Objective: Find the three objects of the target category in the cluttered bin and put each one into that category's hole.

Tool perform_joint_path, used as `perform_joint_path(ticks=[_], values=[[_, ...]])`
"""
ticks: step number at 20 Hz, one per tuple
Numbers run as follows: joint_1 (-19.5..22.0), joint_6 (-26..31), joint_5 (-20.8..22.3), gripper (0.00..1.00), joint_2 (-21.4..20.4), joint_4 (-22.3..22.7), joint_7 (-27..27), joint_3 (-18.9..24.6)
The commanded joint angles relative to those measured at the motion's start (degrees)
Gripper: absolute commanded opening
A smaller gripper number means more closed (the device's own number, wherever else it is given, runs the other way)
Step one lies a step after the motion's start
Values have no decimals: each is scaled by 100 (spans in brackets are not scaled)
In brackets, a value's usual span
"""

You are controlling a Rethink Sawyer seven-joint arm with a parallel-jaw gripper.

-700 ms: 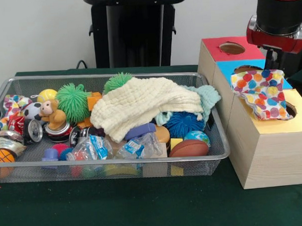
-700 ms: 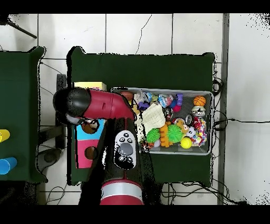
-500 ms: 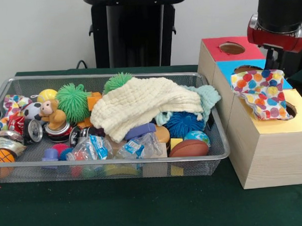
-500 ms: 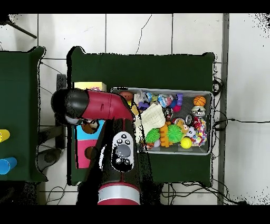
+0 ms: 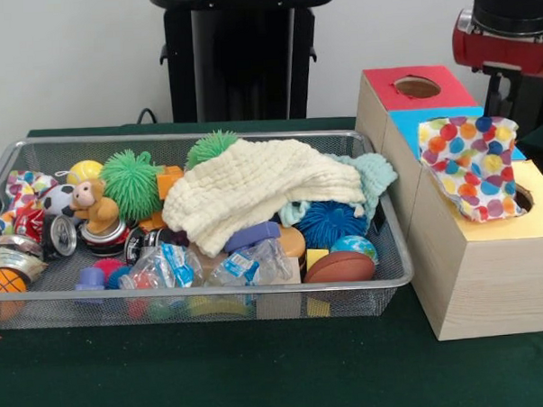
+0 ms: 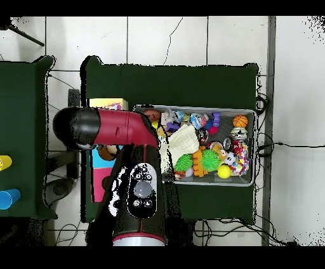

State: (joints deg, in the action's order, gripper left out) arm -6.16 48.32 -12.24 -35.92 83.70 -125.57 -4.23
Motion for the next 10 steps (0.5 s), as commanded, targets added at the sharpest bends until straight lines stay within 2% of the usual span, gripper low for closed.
perform_joint_path(ticks=[1,5,10], values=[[212,532,332,0,-87,-353,-346,8],[175,841,420,0,-207,-505,-442,-67],[147,1577,285,0,-383,-420,-636,21]])
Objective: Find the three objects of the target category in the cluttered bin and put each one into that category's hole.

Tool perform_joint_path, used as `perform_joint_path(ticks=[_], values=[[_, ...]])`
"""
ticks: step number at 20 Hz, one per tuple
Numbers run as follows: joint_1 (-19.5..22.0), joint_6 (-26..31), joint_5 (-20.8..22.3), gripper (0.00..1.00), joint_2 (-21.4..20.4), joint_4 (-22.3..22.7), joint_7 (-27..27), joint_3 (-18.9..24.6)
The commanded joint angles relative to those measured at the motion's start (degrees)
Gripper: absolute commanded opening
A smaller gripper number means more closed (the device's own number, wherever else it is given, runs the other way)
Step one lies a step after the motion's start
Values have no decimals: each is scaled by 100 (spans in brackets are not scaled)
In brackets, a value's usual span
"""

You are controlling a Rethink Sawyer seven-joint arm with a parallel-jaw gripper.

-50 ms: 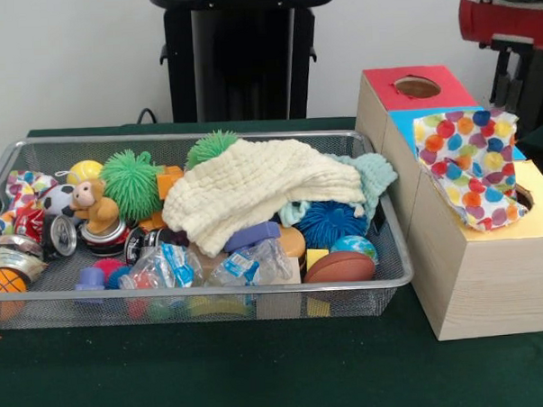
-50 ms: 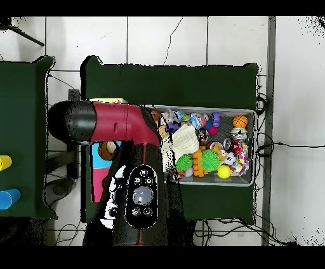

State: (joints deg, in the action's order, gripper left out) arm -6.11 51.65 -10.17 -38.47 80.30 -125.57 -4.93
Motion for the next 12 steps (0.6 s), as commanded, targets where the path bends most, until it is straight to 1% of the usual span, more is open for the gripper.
perform_joint_path(ticks=[1,3,4,6,7,9,11,12], values=[[143,1414,60,0,-149,-86,-660,107],[156,1802,11,0,-207,-91,-703,151],[208,2212,19,0,-210,-178,-677,187],[239,2562,-33,0,-251,-238,-739,226],[244,2596,-23,0,-253,-284,-735,225],[244,2501,55,0,-208,-455,-773,151],[174,1732,347,0,-76,-661,-831,-77],[113,1421,566,0,-34,-792,-883,-219]])
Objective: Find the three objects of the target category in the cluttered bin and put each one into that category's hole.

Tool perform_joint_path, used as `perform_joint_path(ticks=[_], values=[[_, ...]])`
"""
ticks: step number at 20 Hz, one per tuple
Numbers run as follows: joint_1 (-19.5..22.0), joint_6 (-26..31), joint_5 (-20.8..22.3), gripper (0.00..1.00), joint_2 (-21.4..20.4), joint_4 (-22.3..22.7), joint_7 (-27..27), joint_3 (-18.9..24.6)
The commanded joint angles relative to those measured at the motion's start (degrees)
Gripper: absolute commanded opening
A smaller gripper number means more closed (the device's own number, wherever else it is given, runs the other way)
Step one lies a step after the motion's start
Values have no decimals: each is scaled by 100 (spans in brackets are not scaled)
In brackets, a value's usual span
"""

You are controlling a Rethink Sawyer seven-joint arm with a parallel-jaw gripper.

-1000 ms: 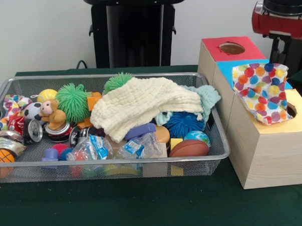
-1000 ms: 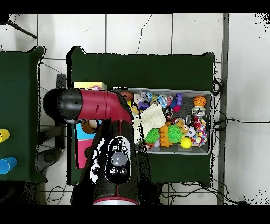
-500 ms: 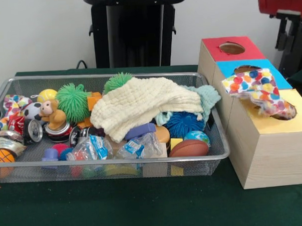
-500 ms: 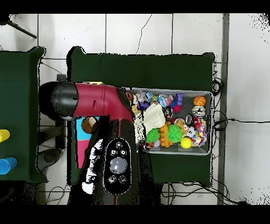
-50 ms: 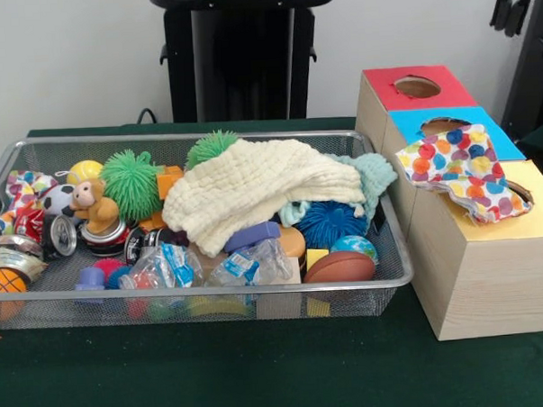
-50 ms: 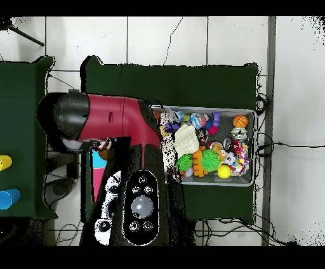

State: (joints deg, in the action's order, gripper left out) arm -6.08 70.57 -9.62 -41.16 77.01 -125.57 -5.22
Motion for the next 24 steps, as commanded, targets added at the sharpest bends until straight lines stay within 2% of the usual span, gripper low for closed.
perform_joint_path(ticks=[1,2,5,8,11,14,17,24], values=[[49,-781,729,0,277,-594,-935,-331],[-8,-1152,868,0,300,-639,-1046,-438],[-67,-1801,1080,0,399,-702,-1187,-582],[-85,-2105,1149,0,455,-718,-1210,-665],[-119,-2217,1135,0,520,-724,-1213,-740],[-56,-2319,1077,0,815,-981,-1164,-782],[-29,-2365,965,0,949,-1019,-1116,-776],[108,-2068,515,0,1185,-725,-1077,-459]])
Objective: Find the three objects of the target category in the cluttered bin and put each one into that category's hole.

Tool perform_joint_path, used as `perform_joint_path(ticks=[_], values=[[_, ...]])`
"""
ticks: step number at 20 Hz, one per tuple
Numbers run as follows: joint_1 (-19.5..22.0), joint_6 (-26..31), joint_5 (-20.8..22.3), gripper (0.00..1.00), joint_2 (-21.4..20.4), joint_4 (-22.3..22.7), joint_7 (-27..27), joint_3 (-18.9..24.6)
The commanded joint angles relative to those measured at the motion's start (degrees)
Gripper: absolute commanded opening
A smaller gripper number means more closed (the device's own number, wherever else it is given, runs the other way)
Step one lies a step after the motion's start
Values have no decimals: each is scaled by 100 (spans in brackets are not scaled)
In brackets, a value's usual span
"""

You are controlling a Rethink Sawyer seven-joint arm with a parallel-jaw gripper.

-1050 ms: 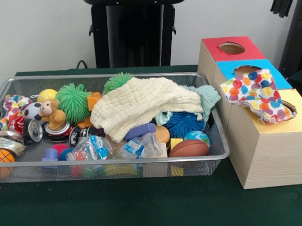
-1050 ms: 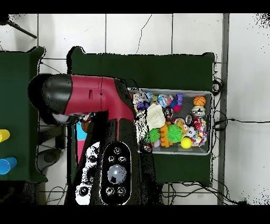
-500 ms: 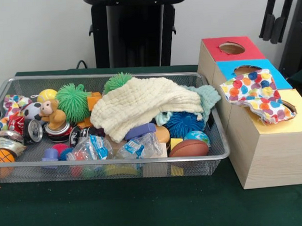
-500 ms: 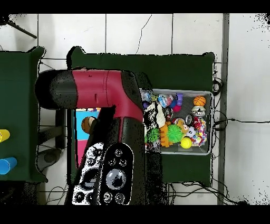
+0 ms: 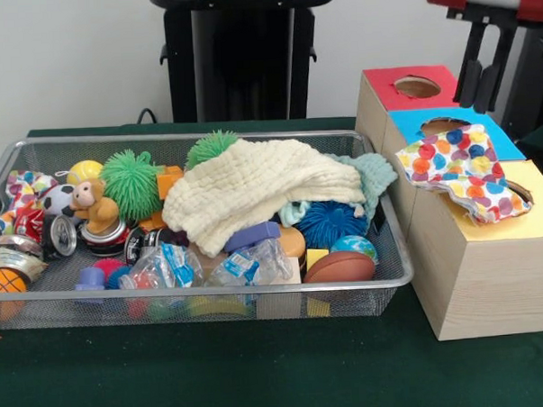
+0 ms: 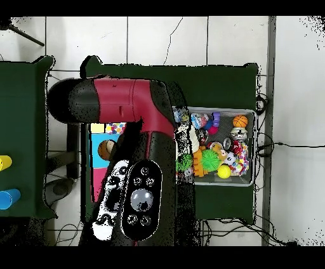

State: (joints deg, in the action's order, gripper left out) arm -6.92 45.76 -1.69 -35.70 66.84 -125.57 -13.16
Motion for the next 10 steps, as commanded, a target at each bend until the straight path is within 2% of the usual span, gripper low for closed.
perform_joint_path(ticks=[1,6,10], values=[[194,395,-300,0,674,301,-1071,331],[282,715,-506,0,792,341,-815,496],[265,674,-539,0,915,341,-740,478]])
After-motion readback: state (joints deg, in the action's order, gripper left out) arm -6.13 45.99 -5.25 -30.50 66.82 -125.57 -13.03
